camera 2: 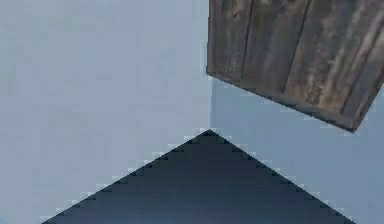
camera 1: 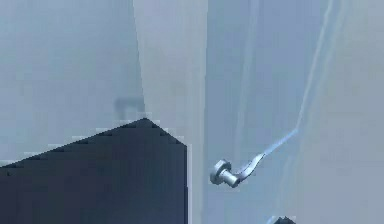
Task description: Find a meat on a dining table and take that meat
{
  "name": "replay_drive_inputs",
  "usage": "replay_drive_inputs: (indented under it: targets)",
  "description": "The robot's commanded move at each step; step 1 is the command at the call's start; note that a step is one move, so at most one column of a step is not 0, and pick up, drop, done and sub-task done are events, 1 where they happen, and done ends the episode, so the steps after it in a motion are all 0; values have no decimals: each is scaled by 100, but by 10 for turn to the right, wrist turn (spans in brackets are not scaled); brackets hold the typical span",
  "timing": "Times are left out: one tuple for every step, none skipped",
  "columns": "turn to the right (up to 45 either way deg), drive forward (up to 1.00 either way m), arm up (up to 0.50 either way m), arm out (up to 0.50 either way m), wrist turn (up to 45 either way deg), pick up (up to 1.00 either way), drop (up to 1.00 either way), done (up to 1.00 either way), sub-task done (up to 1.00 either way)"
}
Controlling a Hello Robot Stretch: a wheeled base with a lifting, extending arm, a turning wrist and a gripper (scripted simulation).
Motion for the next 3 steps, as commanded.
replay_drive_inputs:
  targets:
    - [-390, 0, 0, 0, 0, 0, 0, 0, 0]
    - [0, 60, 0, 0, 0, 0, 0, 0, 0]
    - [360, 0, 0, 0, 0, 0, 0, 0, 0]
